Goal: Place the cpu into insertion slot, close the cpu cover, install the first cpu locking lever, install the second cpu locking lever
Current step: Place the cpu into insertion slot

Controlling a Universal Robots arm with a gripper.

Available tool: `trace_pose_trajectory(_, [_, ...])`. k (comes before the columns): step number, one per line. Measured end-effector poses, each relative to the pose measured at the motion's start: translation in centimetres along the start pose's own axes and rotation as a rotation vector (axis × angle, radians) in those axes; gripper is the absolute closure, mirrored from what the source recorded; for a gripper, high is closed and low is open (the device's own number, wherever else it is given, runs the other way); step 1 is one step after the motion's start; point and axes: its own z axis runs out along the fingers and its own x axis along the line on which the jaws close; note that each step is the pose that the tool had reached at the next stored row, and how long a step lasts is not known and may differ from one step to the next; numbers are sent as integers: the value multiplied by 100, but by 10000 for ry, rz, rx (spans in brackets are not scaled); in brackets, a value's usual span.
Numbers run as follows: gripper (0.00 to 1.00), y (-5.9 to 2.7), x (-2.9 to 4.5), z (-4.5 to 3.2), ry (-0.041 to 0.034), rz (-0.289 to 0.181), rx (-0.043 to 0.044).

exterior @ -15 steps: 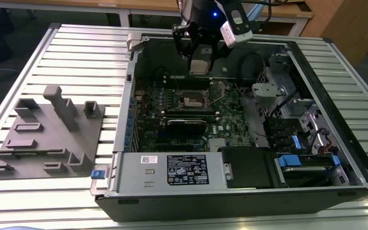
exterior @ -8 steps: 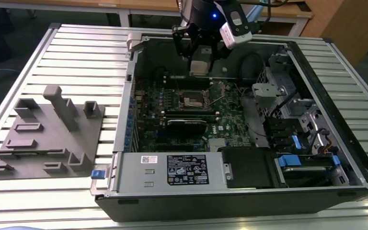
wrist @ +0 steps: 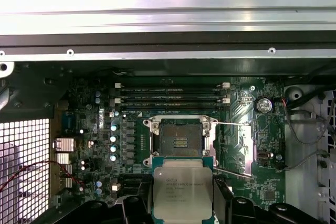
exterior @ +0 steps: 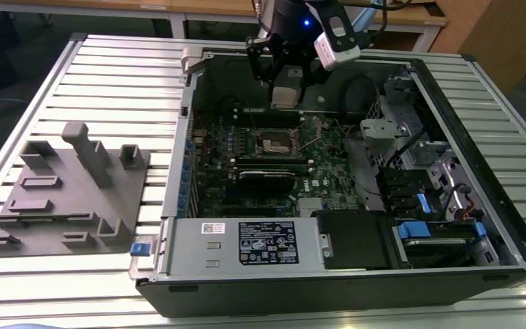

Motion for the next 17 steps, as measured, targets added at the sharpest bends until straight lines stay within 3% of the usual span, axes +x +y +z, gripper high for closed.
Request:
trace_pose_trajectory(9, [46,0,0,6,-2,0,-3])
trace_pose_trajectory(17, [46,-3,-1,76,0,0,0])
